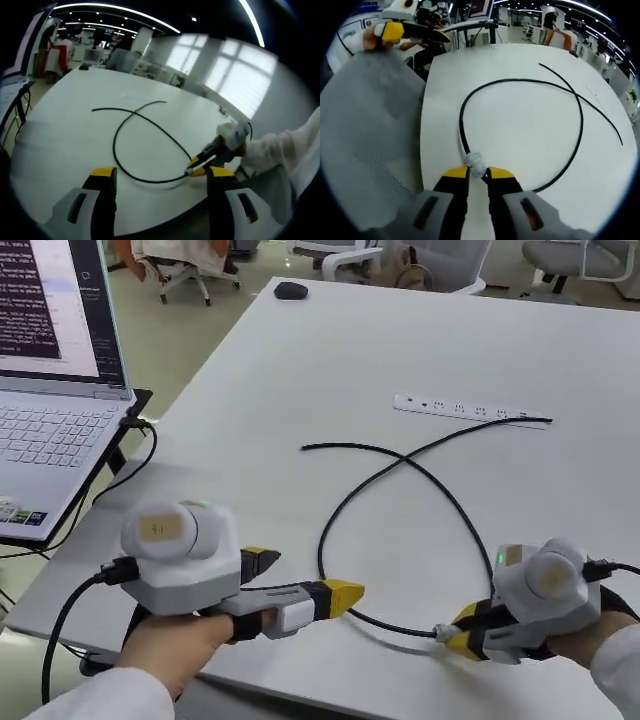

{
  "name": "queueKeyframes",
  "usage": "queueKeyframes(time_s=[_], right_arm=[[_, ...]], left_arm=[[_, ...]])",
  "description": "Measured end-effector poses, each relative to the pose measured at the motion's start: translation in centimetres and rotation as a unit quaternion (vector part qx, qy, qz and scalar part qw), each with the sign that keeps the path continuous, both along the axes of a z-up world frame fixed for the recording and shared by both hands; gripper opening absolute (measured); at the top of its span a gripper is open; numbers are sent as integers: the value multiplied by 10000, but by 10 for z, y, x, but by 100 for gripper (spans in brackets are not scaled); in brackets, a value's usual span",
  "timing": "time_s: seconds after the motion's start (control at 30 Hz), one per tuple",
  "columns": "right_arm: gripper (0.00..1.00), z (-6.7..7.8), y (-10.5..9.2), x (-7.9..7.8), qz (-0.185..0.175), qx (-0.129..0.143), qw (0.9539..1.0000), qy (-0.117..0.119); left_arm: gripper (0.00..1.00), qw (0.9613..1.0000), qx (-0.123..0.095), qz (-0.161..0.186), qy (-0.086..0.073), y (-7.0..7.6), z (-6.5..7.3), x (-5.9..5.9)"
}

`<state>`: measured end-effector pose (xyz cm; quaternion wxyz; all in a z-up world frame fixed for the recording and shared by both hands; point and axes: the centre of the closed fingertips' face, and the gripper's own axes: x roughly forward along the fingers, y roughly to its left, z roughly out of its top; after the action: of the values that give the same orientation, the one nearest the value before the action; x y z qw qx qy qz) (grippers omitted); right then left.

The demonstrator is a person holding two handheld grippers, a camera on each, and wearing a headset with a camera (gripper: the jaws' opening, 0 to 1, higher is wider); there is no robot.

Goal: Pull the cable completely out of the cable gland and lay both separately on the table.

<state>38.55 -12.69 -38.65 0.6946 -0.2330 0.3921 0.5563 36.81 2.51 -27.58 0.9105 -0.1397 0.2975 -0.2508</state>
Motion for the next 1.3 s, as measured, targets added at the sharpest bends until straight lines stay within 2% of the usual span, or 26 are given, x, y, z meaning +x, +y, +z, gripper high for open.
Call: queueKeyframes(time_s=[0.27, 0.4, 0.6, 0.77, 0.83, 0.97, 1.0, 1.07, 1.13, 1.23, 1.3], right_arm=[[12, 37, 9, -2, -214, 184, 9995, -171], [12, 61, 15, -5, -266, 377, 9987, -226], [12, 89, 24, -16, -35, 434, 9976, -541], [12, 99, 30, -27, 108, 434, 9973, -583], [12, 106, 33, -31, 184, 434, 9968, -649], [12, 125, 41, -36, 280, 510, 9948, -833], [12, 130, 43, -37, 306, 533, 9943, -874], [12, 138, 48, -39, 372, 617, 9931, -925], [12, 147, 52, -40, 378, 694, 9922, -961], [12, 155, 56, -41, 448, 736, 9904, -1077], [12, 160, 58, -42, 494, 776, 9893, -1133]], left_arm=[[71, 9995, 203, -186, -145, -4, 2, 0], [67, 9993, 200, -266, -156, -6, 3, -1], [62, 9989, 83, -375, -264, -10, 9, 1], [58, 9980, -19, -569, -264, -22, 13, -3], [56, 9971, -124, -681, -317, -28, 18, -4], [50, 9923, -308, -1115, -451, -45, 33, -10], [47, 9921, -308, -1141, -426, -47, 34, -10], [41, 9893, -322, -1360, -419, -55, 39, -13], [37, 9863, -404, -1504, -544, -63, 48, -13], [36, 9813, -545, -1754, -569, -74, 57, -15], [36, 9775, -654, -1887, -676, -79, 63, -17]])
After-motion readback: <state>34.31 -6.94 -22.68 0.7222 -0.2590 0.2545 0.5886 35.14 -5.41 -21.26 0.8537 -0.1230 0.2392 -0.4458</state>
